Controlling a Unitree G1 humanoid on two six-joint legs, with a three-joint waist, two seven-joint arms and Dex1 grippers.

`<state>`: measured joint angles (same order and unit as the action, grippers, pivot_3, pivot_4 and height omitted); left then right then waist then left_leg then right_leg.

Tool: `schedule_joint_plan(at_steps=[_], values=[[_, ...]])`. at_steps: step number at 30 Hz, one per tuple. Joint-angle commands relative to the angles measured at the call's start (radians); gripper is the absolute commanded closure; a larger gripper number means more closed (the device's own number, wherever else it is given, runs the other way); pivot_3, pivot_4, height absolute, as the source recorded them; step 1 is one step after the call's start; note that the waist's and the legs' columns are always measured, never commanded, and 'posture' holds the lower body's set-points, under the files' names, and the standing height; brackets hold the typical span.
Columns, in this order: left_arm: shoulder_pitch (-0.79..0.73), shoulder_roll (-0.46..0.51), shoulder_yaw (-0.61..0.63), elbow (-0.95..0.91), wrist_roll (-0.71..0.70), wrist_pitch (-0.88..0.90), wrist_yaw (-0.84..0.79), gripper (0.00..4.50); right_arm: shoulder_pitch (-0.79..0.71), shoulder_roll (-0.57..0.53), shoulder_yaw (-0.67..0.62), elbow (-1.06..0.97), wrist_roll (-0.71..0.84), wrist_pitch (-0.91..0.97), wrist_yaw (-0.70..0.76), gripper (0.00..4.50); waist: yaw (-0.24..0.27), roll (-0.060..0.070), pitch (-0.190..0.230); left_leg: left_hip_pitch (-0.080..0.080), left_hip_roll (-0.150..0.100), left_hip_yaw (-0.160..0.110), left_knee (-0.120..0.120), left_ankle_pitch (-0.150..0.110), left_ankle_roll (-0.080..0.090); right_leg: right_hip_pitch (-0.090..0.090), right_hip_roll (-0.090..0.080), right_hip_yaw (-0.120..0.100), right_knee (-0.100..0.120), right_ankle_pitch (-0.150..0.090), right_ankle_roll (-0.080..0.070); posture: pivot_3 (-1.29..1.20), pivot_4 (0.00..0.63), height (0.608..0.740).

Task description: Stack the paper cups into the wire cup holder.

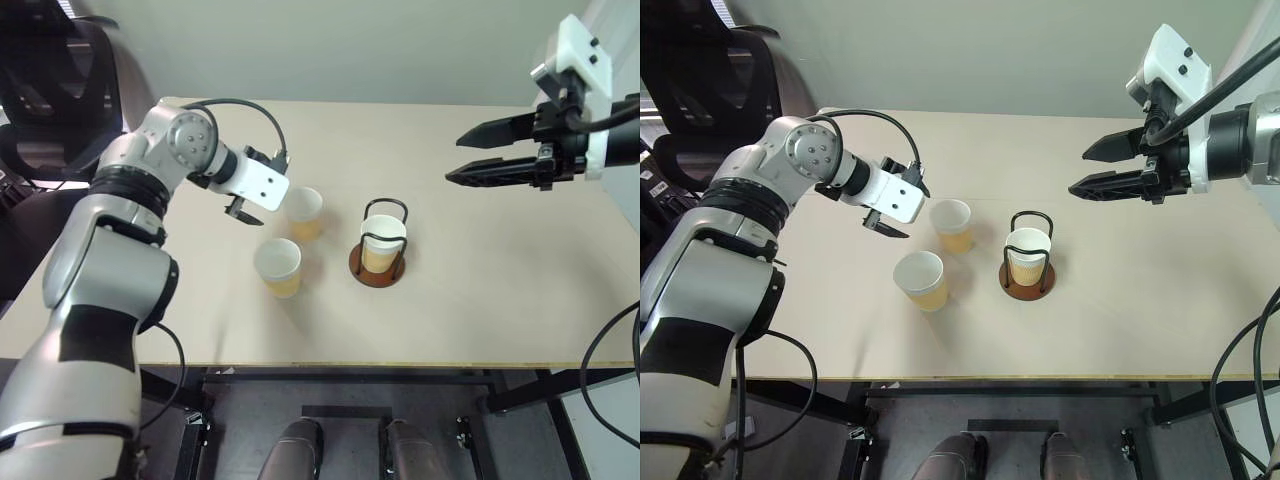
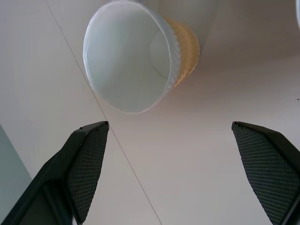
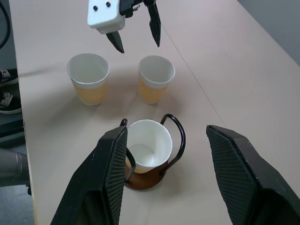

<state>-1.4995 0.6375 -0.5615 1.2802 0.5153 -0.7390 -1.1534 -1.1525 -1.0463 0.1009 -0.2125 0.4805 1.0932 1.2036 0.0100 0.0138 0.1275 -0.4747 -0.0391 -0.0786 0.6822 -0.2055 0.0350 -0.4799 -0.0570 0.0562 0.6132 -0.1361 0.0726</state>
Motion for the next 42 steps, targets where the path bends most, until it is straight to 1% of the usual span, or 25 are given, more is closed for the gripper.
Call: schedule_joint_plan(at_steps=[1,2,4,5,6,8,9,14,15,16,18,19,21,22,23,27,28,29,31,32,34,35,37,41,42], values=[[-0.011,-0.011,0.006,0.004,0.025,-0.002,0.032,0.0,-0.02,-0.015,-0.027,-0.022,0.014,-0.006,-0.011,1.85,0.0,0.0,0.0,0.0,-0.001,0.001,0.0,0.0,0.0,0.001,-0.001,0.001,-0.001,0.0,0.0,0.0,0.15,0.74],[-0.011,-0.018,0.004,0.006,0.032,-0.001,0.037,0.0,-0.019,-0.015,-0.028,-0.023,0.016,-0.005,-0.014,1.85,-0.001,0.0,0.0,0.0,0.001,-0.001,0.001,0.0,0.0,0.001,-0.003,0.003,-0.001,0.001,0.001,0.0,0.15,0.74],[-0.008,-0.03,-0.001,0.009,0.048,-0.002,0.052,0.0,-0.016,-0.016,-0.031,-0.027,0.02,-0.003,-0.018,1.85,0.001,0.0,0.0,0.002,-0.001,0.002,0.0,0.001,0.0,0.001,0.001,0.0,-0.001,0.001,0.001,0.0,0.15,0.74],[-0.007,-0.036,-0.003,0.01,0.057,-0.003,0.064,0.0,-0.015,-0.017,-0.032,-0.028,0.022,-0.002,-0.019,1.85,0.0,0.0,0.0,0.001,0.001,-0.001,0.001,0.001,0.0,0.002,-0.003,0.002,-0.001,0.001,0.001,0.0,0.15,0.74],[-0.008,-0.043,-0.007,0.009,0.064,-0.004,0.067,0.0,-0.015,-0.016,-0.032,-0.028,0.023,-0.002,-0.021,1.85,-0.001,0.0,0.0,0.002,0.0,0.001,0.0,0.001,0.0,0.001,0.001,0.0,0.0,0.001,0.001,0.0,0.15,0.74],[-0.006,-0.059,-0.013,0.008,0.077,-0.002,0.074,0.0,-0.014,-0.016,-0.033,-0.029,0.024,-0.001,-0.025,1.85,0.0,0.001,0.0,0.002,0.001,0.0,0.0,0.001,0.0,0.002,-0.003,0.002,-0.001,0.001,0.001,0.0,0.15,0.74],[-0.005,-0.064,-0.014,0.01,0.082,0.0,0.078,0.0,-0.014,-0.014,-0.032,-0.029,0.024,-0.002,-0.026,1.85,0.0,0.0,0.0,0.003,0.0,0.002,0.0,0.001,0.0,0.001,0.001,0.0,0.0,0.001,0.001,0.0,0.15,0.74],[-0.002,-0.08,-0.028,0.016,0.113,0.011,0.111,0.0,-0.009,-0.014,-0.036,-0.033,0.027,-0.001,-0.033,1.85,-0.001,0.001,0.0,0.002,0.0,0.002,0.0,0.001,0.0,0.001,-0.001,0.002,0.0,0.002,0.002,0.0,0.15,0.74],[-0.002,-0.08,-0.031,0.018,0.12,0.013,0.119,0.0,-0.008,-0.013,-0.037,-0.034,0.027,-0.001,-0.034,1.85,-0.001,0.001,0.0,0.002,-0.001,0.004,0.0,0.001,0.0,0.0,0.003,-0.001,0.0,0.002,0.002,0.0,0.15,0.74],[-0.001,-0.079,-0.041,0.019,0.136,0.016,0.145,0.17,-0.006,-0.013,-0.039,-0.036,0.029,0.0,-0.036,1.82,-0.001,0.001,0.0,0.002,0.0,0.003,0.0,0.0,0.0,0.001,0.0,0.002,-0.001,0.002,0.002,0.0,0.15,0.74],[-0.001,-0.078,-0.056,0.022,0.159,0.021,0.183,0.58,-0.005,-0.013,-0.042,-0.038,0.033,0.002,-0.039,1.8,-0.002,0.001,0.0,0.003,-0.001,0.005,-0.001,0.0,0.0,0.0,0.003,-0.001,0.0,0.002,0.002,0.0,0.15,0.74],[0.0,-0.078,-0.064,0.025,0.172,0.025,0.201,0.92,-0.004,-0.013,-0.044,-0.04,0.035,0.003,-0.042,1.8,-0.003,0.0,0.0,0.002,0.001,0.003,0.001,0.0,0.0,0.001,-0.001,0.002,0.0,0.002,0.002,0.0,0.15,0.74],[0.002,-0.08,-0.073,0.03,0.185,0.031,0.225,1.63,-0.003,-0.013,-0.045,-0.043,0.039,0.004,-0.047,1.8,-0.003,0.0,0.0,0.004,-0.001,0.005,-0.001,0.001,0.0,0.001,0.004,-0.002,0.0,0.002,0.002,0.0,0.15,0.74],[0.003,-0.082,-0.08,0.033,0.195,0.035,0.242,2.07,-0.001,-0.014,-0.047,-0.044,0.042,0.005,-0.049,1.8,-0.003,0.001,0.0,0.003,0.001,0.003,0.001,0.001,0.001,0.001,-0.001,0.002,0.0,0.002,0.002,0.0,0.15,0.74],[0.004,-0.083,-0.085,0.036,0.204,0.039,0.255,2.42,0.001,-0.014,-0.048,-0.045,0.045,0.005,-0.052,1.8,-0.004,0.0,0.0,0.003,0.0,0.004,0.001,0.001,0.0,0.001,0.001,-0.002,0.0,0.002,0.002,0.0,0.15,0.74],[0.005,-0.086,-0.098,0.044,0.227,0.044,0.288,3.9,0.004,-0.016,-0.05,-0.048,0.052,0.005,-0.059,1.8,0.0,0.0,0.0,0.003,-0.001,0.004,0.0,0.001,0.001,0.001,0.001,-0.001,0.0,0.003,0.002,0.0,0.15,0.74],[0.005,-0.086,-0.098,0.045,0.228,0.044,0.287,4.22,0.004,-0.017,-0.05,-0.048,0.053,0.005,-0.06,1.8,-0.001,0.0,0.0,0.003,0.001,0.003,0.001,0.001,0.001,0.001,-0.002,0.003,0.0,0.003,0.002,0.0,0.15,0.74],[0.006,-0.088,-0.096,0.047,0.227,0.044,0.284,4.39,0.005,-0.018,-0.05,-0.048,0.054,0.005,-0.06,1.8,-0.001,0.0,0.0,0.003,-0.001,0.005,0.0,0.001,0.001,0.001,0.004,-0.003,0.001,0.003,0.002,0.0,0.15,0.74],[0.005,-0.091,-0.091,0.049,0.223,0.042,0.272,4.39,0.006,-0.02,-0.05,-0.049,0.056,0.004,-0.062,1.8,-0.001,0.0,0.0,0.003,0.001,0.003,0.002,0.001,0.001,0.001,-0.002,0.003,0.0,0.003,0.002,0.0,0.15,0.74],[0.003,-0.091,-0.089,0.05,0.221,0.041,0.266,4.39,0.008,-0.021,-0.049,-0.049,0.056,0.002,-0.062,1.8,0.0,0.0,0.0,0.003,-0.001,0.006,0.0,0.002,0.001,0.001,0.004,-0.002,0.001,0.003,0.003,0.0,0.15,0.74],[0.001,-0.091,-0.083,0.051,0.214,0.043,0.252,4.39,0.011,-0.024,-0.05,-0.048,0.056,-0.002,-0.062,1.8,0.0,0.0,0.0,0.002,0.001,0.002,0.002,0.002,0.001,0.002,-0.002,0.003,0.0,0.003,0.003,0.0,0.15,0.74],[0.0,-0.09,-0.081,0.052,0.214,0.044,0.25,4.39,0.012,-0.024,-0.049,-0.048,0.056,-0.003,-0.063,1.8,0.001,0.0,0.0,0.004,-0.002,0.006,0.0,0.002,0.001,0.002,0.004,-0.003,0.0,0.003,0.003,0.0,0.15,0.74],[-0.001,-0.088,-0.078,0.053,0.21,0.047,0.236,4.39,0.015,-0.024,-0.049,-0.048,0.055,-0.005,-0.063,1.8,0.002,0.0,0.0,0.002,0.001,0.002,0.002,0.002,0.001,0.002,-0.002,0.003,0.0,0.003,0.003,0.0,0.15,0.74],[-0.029,-0.072,-0.057,0.058,0.19,0.066,0.178,4.39,0.03,-0.036,-0.049,-0.046,0.055,-0.01,-0.054,1.8,0.002,0.0,0.0,0.003,0.0,0.004,0.0,0.002,0.001,0.001,0.001,-0.001,0.0,0.003,0.003,0.0,0.15,0.74],[-0.037,-0.069,-0.049,0.059,0.184,0.072,0.163,4.39,0.034,-0.04,-0.048,-0.046,0.056,-0.011,-0.051,1.8,0.003,0.0,0.0,0.002,0.001,0.002,0.001,0.002,0.001,0.002,-0.002,0.004,-0.001,0.003,0.003,0.0,0.15,0.74]])
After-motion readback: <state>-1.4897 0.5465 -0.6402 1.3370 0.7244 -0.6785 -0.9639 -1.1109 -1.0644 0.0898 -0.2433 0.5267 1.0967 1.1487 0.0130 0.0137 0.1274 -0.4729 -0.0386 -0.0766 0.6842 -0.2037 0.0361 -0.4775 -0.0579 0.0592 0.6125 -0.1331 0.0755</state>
